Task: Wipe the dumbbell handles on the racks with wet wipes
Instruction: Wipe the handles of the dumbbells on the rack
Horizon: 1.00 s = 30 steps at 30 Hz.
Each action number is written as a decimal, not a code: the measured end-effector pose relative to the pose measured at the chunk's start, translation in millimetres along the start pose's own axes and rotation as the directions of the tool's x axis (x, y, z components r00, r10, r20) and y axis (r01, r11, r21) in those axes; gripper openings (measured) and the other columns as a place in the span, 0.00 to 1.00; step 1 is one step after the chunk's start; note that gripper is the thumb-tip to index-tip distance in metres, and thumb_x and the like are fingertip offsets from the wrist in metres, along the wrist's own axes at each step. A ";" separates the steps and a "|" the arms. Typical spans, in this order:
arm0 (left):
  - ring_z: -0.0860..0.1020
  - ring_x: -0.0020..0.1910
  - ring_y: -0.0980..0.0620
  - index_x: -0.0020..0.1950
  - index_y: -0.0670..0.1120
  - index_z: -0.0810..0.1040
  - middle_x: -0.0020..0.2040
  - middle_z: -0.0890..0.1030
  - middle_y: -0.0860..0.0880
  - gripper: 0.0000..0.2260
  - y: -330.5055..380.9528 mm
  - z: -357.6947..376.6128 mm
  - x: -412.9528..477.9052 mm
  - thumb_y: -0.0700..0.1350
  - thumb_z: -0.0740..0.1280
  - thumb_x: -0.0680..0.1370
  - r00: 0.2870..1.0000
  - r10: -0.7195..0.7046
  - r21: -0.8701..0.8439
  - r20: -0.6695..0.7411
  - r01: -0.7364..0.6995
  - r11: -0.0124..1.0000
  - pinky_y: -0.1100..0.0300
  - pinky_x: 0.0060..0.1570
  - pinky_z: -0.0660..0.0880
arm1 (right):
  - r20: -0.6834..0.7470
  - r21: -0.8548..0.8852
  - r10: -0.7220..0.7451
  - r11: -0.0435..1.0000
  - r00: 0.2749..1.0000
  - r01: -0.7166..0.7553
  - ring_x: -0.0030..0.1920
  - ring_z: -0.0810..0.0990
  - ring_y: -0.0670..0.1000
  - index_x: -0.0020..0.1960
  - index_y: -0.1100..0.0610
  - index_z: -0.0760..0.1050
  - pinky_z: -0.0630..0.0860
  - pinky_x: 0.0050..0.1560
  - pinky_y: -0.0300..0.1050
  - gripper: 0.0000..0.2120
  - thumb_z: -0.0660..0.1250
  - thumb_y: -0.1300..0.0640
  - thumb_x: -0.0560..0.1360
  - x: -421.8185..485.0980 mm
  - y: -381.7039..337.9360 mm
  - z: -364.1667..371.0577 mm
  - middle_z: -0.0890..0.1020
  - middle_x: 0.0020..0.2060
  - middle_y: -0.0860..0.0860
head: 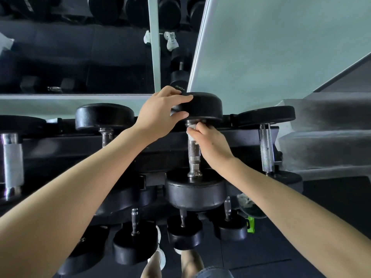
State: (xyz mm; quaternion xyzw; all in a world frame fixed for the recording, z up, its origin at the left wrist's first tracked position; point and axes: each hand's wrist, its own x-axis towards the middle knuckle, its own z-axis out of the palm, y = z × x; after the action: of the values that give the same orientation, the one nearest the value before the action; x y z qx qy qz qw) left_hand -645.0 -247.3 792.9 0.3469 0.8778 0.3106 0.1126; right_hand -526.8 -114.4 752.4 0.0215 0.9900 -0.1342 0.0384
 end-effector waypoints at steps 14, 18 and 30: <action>0.70 0.61 0.52 0.68 0.56 0.72 0.63 0.72 0.53 0.19 2.6 0.3 -1.8 0.47 0.66 0.78 1.000 -0.004 0.001 0.009 0.004 1.000 0.65 0.50 0.63 | 0.107 -0.296 -0.107 0.946 0.988 0.135 0.37 0.76 0.53 0.43 0.58 0.76 0.56 0.25 0.38 0.17 0.67 0.74 0.59 -22.4 -10.7 8.9 0.78 0.43 0.51; 0.70 0.61 0.51 0.69 0.55 0.72 0.64 0.72 0.53 0.19 3.4 2.0 -4.0 0.47 0.66 0.78 1.000 -0.006 -0.007 -0.008 0.005 1.000 0.64 0.49 0.63 | 0.108 -0.273 -0.137 0.948 0.985 0.162 0.36 0.73 0.55 0.47 0.56 0.79 0.62 0.32 0.43 0.17 0.66 0.72 0.64 -14.6 -6.7 -1.1 0.81 0.42 0.50; 0.70 0.60 0.51 0.69 0.56 0.71 0.65 0.71 0.53 0.18 4.5 3.6 -6.8 0.47 0.65 0.78 1.000 -0.011 -0.008 -0.024 0.011 1.000 0.63 0.50 0.65 | 0.049 -0.187 -0.230 0.954 0.972 0.235 0.32 0.70 0.53 0.52 0.51 0.81 0.60 0.34 0.40 0.22 0.73 0.71 0.63 -18.8 15.7 -3.2 0.83 0.38 0.48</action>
State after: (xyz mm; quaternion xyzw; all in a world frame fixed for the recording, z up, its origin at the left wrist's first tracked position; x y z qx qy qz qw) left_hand -636.1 -247.7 792.8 0.3380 0.8798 0.3173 0.1052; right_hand -507.5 -99.1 752.9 -0.1005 0.9933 -0.0422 0.0375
